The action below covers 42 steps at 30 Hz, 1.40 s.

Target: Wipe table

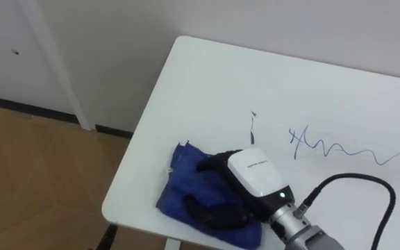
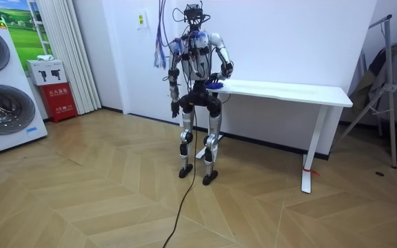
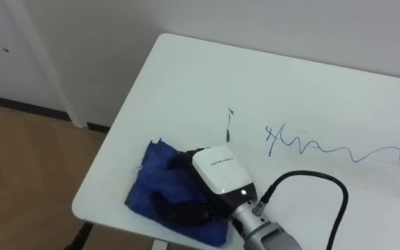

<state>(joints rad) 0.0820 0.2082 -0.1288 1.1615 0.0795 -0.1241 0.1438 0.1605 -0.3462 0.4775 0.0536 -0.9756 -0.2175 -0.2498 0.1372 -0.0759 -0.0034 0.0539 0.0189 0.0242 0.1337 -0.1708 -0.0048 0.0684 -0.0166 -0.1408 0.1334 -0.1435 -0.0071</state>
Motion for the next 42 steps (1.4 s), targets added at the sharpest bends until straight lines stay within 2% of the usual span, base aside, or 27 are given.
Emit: queue_joint_path --at_steps 2,8,15,19,22,25,27,28,31,33,38,40,42 --pt "0.006 0.0 0.011 -0.001 0.002 0.002 -0.004 0.0 0.0 0.0 -0.002 -0.01 -0.003 0.0 0.001 1.0 0.0 -0.001 0.002 0.002 0.0 0.0 -0.001 0.0 0.0 0.002 0.0 0.0 0.0 0.0 0.0 0.0" --pt "0.014 0.002 0.031 -0.005 0.024 0.011 -0.008 0.0 0.004 -0.001 -0.012 -0.032 0.012 -0.008 0.007 1.0 -0.003 -0.003 0.0168 0.001 0.0 0.0 -0.002 0.0 0.0 0.0 0.0 -0.002 0.0 0.0 0.0 0.0" --pt "0.048 0.003 0.048 -0.042 0.055 0.014 -0.004 0.0 0.01 -0.006 -0.04 -0.041 0.023 -0.012 0.018 1.0 -0.014 -0.005 0.0143 -0.007 -0.001 -0.004 0.003 0.0 0.0 0.0 0.0 -0.006 -0.002 -0.001 0.001 0.02" --pt "0.053 0.003 0.051 -0.039 0.043 0.014 0.001 0.0 -0.005 -0.012 -0.041 -0.029 0.029 -0.014 0.013 1.0 0.0 -0.006 0.0128 -0.004 0.001 -0.007 0.003 0.0 0.0 0.001 0.001 -0.008 0.0 0.0 0.001 0.0" --pt "0.066 0.002 0.046 -0.038 0.04 0.015 0.003 0.0 -0.09 -0.012 -0.041 0.044 0.051 -0.013 0.012 1.0 0.005 -0.003 0.0146 0.0 0.0 -0.01 0.012 0.0 0.0 0.009 0.0 -0.015 0.003 0.0 0.001 0.01" --pt "0.074 -0.003 0.047 -0.04 0.063 0.032 0.0 0.0 -0.211 -0.005 -0.053 0.137 0.068 0.002 0.013 1.0 0.03 0.001 0.0169 0.0 0.001 -0.005 0.013 0.0 0.0 0.002 0.0 -0.017 0.007 0.0 0.0 -0.08" --pt "0.097 -0.004 0.049 -0.041 0.085 0.044 0.0 0.0 -0.314 0.028 -0.093 0.224 0.109 0.013 0.011 1.0 0.044 0.003 0.0181 0.001 0.002 -0.007 0.018 0.0 0.0 0.007 -0.003 -0.035 0.01 0.001 -0.002 0.03" --pt "0.097 -0.004 0.049 -0.042 0.088 0.049 -0.001 0.0 -0.336 0.037 -0.103 0.248 0.122 0.02 0.006 1.0 0.046 0.005 0.0193 0.001 0.002 -0.009 0.019 0.0 0.0 0.009 -0.004 -0.041 0.011 0.001 -0.002 0.21" --pt "0.105 -0.005 0.044 -0.042 0.09 0.085 -0.004 0.0 -0.446 0.039 -0.124 0.4 0.255 0.045 -0.021 1.0 0.047 0.008 0.0218 -0.002 -0.003 -0.03 0.031 -0.001 0.001 0.02 -0.014 -0.082 0.019 -0.002 0.003 0.3" --pt "0.105 -0.008 0.043 -0.04 0.09 0.118 -0.012 0.0 -0.515 0.039 -0.178 0.558 0.335 0.057 -0.033 1.0 0.052 0.011 0.0232 -0.012 -0.012 -0.043 0.045 -0.001 0.005 0.021 -0.029 -0.098 0.021 -0.006 0.008 0.31" --pt "0.108 -0.002 0.05 -0.045 0.09 0.166 -0.056 0.0 -0.537 0.032 -0.276 0.774 0.386 0.103 -0.065 1.0 0.055 0.015 0.023 -0.023 -0.022 -0.055 0.06 -0.007 0.016 0.029 -0.04 -0.117 0.022 -0.012 0.018 0.13" --pt "0.127 -0.001 0.08 -0.093 0.091 0.181 -0.074 0.0 -0.537 0.019 -0.301 0.784 0.383 0.108 -0.066 1.0 0.045 0.014 0.0196 -0.035 -0.024 -0.052 0.066 -0.009 0.02 0.013 -0.042 -0.112 0.022 -0.013 0.019 -0.06" --pt "0.145 0.004 0.114 -0.138 0.091 0.183 -0.078 0.0 -0.533 -0.021 -0.311 0.785 0.383 0.112 -0.068 1.0 0.034 0.012 0.0166 -0.042 -0.031 -0.049 0.063 -0.007 0.022 0.003 -0.044 -0.11 0.024 -0.013 0.019 -0.02"
